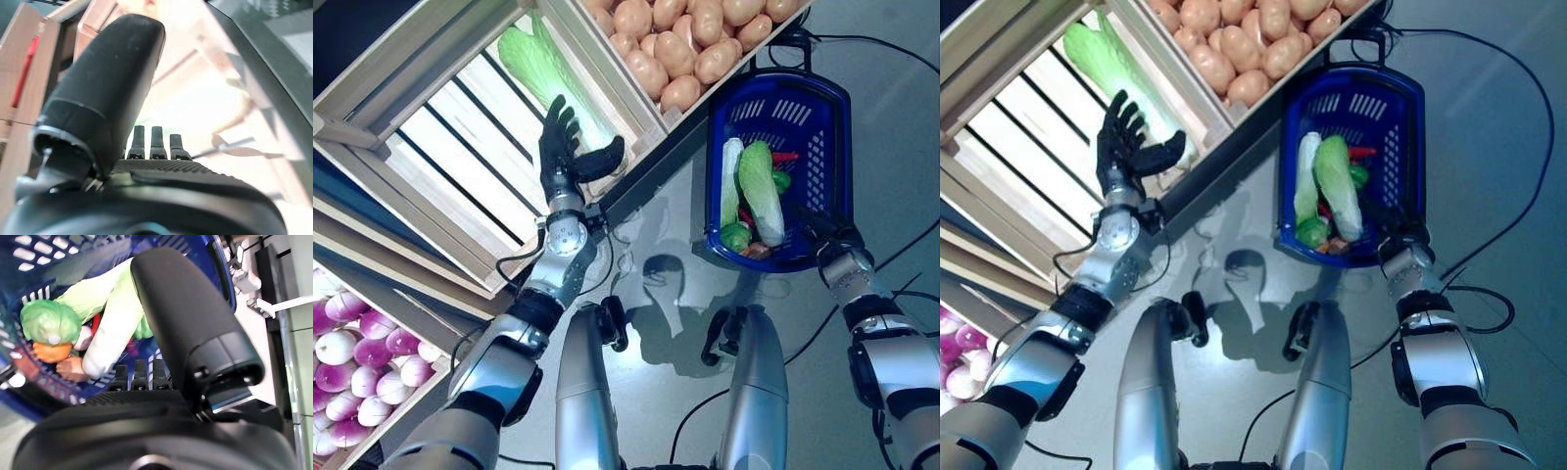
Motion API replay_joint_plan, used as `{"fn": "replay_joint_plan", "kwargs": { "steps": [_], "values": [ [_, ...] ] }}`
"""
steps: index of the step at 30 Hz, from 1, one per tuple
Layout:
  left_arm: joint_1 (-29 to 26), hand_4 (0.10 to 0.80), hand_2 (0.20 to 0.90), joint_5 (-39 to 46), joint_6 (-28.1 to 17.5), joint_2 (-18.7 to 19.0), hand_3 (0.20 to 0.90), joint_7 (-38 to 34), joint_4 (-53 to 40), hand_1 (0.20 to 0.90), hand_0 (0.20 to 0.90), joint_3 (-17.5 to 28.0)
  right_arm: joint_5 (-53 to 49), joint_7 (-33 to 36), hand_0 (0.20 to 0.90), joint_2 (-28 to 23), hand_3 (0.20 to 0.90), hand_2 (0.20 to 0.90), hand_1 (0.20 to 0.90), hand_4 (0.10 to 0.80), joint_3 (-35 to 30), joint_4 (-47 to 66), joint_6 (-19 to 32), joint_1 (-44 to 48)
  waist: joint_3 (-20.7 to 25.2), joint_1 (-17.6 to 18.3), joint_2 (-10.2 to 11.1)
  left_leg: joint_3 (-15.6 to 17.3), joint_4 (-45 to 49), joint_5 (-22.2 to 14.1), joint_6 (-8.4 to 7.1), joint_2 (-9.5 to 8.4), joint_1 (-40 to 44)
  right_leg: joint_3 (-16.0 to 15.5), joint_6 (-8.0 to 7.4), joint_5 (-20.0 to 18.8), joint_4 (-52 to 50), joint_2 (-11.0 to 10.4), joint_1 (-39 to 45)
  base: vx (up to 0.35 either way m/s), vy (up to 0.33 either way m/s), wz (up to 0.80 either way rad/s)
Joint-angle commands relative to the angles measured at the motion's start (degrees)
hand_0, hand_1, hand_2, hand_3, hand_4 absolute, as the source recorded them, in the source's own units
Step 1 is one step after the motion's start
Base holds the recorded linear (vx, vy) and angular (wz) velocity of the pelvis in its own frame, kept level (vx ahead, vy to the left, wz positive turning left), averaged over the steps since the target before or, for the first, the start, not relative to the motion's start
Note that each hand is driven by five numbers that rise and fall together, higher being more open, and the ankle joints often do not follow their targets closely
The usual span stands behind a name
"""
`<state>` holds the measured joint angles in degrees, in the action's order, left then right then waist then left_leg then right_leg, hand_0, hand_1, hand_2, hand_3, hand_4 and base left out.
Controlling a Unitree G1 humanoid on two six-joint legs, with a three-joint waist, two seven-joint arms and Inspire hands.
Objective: Put vegetables into the basket
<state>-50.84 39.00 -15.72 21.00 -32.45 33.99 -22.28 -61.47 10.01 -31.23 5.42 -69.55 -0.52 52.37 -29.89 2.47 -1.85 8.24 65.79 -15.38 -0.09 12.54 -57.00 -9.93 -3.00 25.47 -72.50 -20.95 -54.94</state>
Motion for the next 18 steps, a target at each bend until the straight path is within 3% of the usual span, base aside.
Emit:
{"fn": "replay_joint_plan", "kwargs": {
  "steps": [1,6,11,18],
  "values": [
    [-8.61,0.800,0.900,-0.44,-6.57,0.96,0.900,-1.72,-2.48,0.900,0.900,0.97,-2.49,-1.88,0.900,-0.89,0.900,0.900,0.900,0.800,-0.95,0.19,2.25,2.77,0.11,1.49,-0.63,-0.96,1.89,-9.25,-1.16,-0.46,4.27,1.10,0.10,-6.28,5.82,1.81,1.31,-0.008,0.010,-0.06],
    [-10.52,0.800,0.900,6.62,-6.03,0.43,0.900,-2.05,-0.21,0.900,0.900,1.82,-2.01,-4.76,0.900,-0.54,0.900,0.900,0.900,0.800,-0.62,0.30,2.59,2.42,0.11,1.98,-0.20,-0.36,1.66,-8.92,-1.23,0.44,4.58,1.07,-0.24,-6.70,6.36,2.11,1.62,-0.002,0.004,-0.06],
    [-12.99,0.800,0.900,17.99,-8.71,-0.93,0.900,-4.82,3.73,0.900,0.900,3.52,-0.24,-5.58,0.900,0.00,0.900,0.900,0.900,0.800,0.32,0.80,3.50,2.05,0.11,2.69,0.57,0.15,1.25,-8.69,-1.42,1.51,5.49,1.26,-0.53,-7.07,7.20,2.59,2.46,0.018,-0.012,-0.05],
    [-17.97,0.800,0.900,8.59,-10.36,-0.39,0.900,-18.22,5.64,0.900,0.900,2.97,-0.58,-7.06,0.900,0.42,0.900,0.900,0.900,0.800,0.63,1.10,3.17,0.61,0.12,3.50,1.67,0.21,1.75,-8.88,-1.55,2.49,5.59,1.39,-0.83,-7.21,7.51,2.89,2.60,0.030,-0.038,-0.06]
  ]
}}
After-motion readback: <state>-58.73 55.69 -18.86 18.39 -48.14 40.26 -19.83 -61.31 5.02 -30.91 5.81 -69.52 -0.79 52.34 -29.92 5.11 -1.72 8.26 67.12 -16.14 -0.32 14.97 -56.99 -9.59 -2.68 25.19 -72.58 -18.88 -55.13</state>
